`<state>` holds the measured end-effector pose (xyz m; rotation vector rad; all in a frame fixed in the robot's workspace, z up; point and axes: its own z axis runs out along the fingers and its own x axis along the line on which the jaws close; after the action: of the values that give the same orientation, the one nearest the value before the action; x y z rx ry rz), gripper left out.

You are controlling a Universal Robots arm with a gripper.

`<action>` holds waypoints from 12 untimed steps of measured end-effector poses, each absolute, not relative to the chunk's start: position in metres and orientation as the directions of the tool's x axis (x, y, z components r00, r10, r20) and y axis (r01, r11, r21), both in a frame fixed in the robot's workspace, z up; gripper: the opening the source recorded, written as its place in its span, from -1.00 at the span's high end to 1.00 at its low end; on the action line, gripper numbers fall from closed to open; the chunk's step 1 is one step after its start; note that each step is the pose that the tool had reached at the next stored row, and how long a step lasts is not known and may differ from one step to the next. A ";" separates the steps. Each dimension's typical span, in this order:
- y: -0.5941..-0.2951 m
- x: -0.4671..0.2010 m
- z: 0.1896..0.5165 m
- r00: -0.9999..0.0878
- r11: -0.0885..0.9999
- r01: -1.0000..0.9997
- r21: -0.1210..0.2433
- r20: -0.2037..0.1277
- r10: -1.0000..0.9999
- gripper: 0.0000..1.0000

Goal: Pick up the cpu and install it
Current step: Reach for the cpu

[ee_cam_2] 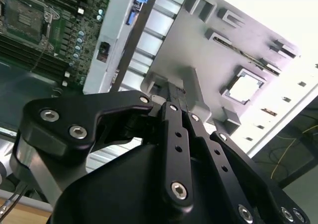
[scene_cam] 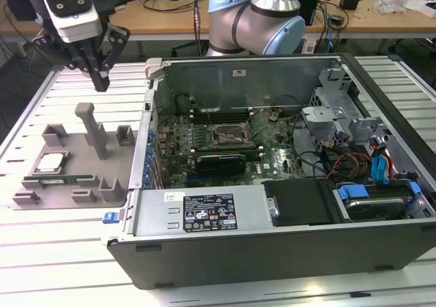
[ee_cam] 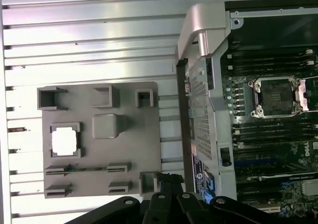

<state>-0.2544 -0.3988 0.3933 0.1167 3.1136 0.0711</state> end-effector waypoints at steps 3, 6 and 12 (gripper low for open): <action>-0.399 -0.265 0.393 -0.997 0.996 0.074 0.047 -0.023 0.075 0.79; -0.399 -0.273 0.393 -0.997 0.996 0.074 0.047 -0.023 0.075 0.79; -0.399 -0.290 0.393 -0.997 0.996 0.074 0.048 -0.023 0.075 0.79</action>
<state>-0.2899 -0.3989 0.3933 0.1166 3.1136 0.0741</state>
